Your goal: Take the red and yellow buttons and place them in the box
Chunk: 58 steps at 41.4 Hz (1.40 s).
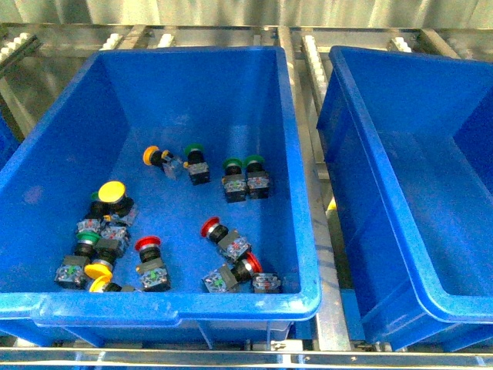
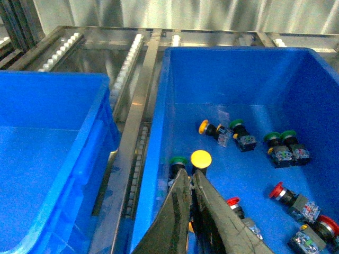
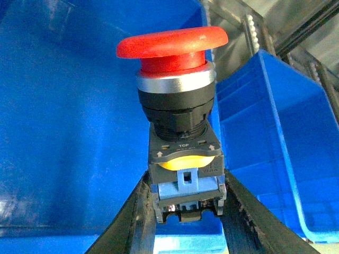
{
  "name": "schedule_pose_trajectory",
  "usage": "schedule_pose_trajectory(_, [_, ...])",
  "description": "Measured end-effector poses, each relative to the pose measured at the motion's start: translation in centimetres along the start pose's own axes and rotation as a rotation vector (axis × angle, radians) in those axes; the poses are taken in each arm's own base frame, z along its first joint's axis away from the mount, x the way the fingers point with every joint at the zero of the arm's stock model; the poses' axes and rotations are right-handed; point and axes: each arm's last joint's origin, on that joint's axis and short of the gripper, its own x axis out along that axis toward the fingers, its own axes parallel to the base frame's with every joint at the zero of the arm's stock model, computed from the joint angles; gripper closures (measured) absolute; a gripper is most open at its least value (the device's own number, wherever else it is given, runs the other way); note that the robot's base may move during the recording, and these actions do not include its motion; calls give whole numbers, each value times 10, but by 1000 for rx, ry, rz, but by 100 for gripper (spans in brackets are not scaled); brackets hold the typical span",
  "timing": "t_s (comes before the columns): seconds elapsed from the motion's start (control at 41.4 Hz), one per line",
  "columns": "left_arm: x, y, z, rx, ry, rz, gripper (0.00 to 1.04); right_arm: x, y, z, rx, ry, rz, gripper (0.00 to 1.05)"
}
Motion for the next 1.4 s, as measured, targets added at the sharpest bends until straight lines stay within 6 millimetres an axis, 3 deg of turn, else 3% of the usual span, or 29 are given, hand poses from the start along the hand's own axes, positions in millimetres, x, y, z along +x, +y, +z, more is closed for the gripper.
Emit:
schedule_pose_trajectory(0.966, [-43,2,10,-1,-37,14,102,2,-1,-7,5,2,44,78])
schedule_pose_trajectory(1.401, [-44,2,11,2,-44,8,33,8,4,-5,9,-23,58,78])
